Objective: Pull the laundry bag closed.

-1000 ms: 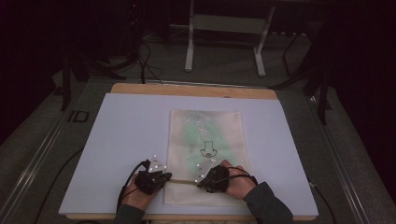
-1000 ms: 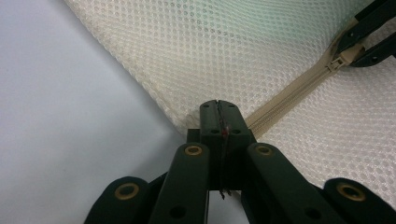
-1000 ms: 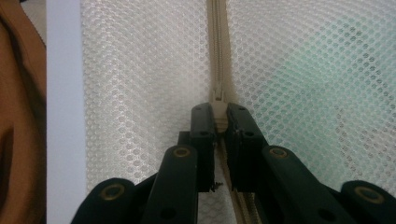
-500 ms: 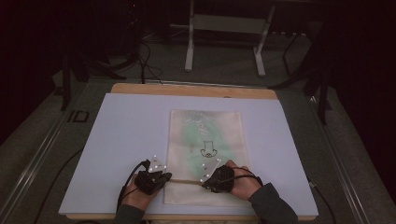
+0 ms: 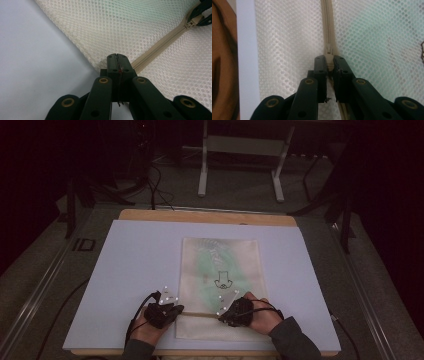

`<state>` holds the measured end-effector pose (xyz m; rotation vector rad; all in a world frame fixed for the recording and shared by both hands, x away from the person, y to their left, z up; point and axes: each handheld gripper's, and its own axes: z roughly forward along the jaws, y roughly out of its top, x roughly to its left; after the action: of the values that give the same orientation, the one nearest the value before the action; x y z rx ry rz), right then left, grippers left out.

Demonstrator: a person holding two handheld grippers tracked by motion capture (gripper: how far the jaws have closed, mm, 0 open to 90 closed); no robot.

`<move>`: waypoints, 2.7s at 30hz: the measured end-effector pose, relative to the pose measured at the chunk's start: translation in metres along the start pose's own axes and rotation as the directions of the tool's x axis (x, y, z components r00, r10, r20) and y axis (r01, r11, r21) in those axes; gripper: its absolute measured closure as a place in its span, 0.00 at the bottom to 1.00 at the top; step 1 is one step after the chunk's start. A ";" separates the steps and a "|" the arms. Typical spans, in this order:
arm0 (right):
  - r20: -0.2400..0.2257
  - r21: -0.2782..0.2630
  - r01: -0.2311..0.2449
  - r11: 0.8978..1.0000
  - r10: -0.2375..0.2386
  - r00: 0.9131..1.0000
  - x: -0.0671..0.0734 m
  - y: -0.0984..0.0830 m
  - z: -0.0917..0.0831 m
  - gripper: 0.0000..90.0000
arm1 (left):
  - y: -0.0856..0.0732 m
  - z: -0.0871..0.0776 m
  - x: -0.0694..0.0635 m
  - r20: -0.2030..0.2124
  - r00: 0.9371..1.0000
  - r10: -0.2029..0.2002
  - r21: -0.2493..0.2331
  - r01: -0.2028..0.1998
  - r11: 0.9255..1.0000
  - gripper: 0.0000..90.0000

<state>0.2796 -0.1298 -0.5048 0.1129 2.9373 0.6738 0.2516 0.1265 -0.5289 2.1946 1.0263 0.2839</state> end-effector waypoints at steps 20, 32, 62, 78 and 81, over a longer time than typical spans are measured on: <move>-0.003 -0.011 0.003 1.000 -0.003 1.000 -0.001 -0.001 -0.004 0.92 | 0.000 0.000 0.000 0.004 1.000 -0.002 0.000 0.002 1.000 0.99; 0.001 -0.014 -0.012 1.000 0.012 1.000 -0.001 -0.007 -0.007 0.92 | 0.000 0.000 0.000 0.003 1.000 -0.002 0.000 0.002 1.000 0.99; 0.013 -0.010 -0.056 0.998 0.056 0.998 -0.004 -0.032 -0.019 0.92 | 0.000 0.000 0.000 0.003 1.000 -0.002 0.001 0.002 1.000 0.99; 0.009 -0.023 -0.071 0.997 0.071 0.997 -0.005 -0.037 -0.023 0.92 | -0.001 0.000 0.000 0.008 1.000 -0.002 0.007 0.002 1.000 0.99; 0.009 -0.016 -0.067 0.998 0.067 0.998 -0.005 -0.037 -0.022 0.92 | -0.001 0.000 0.000 0.007 1.000 -0.002 0.006 0.002 1.000 0.99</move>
<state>0.2798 -0.1731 -0.5012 0.2131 2.9303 0.7037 0.2510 0.1268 -0.5294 2.1987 1.0261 0.2721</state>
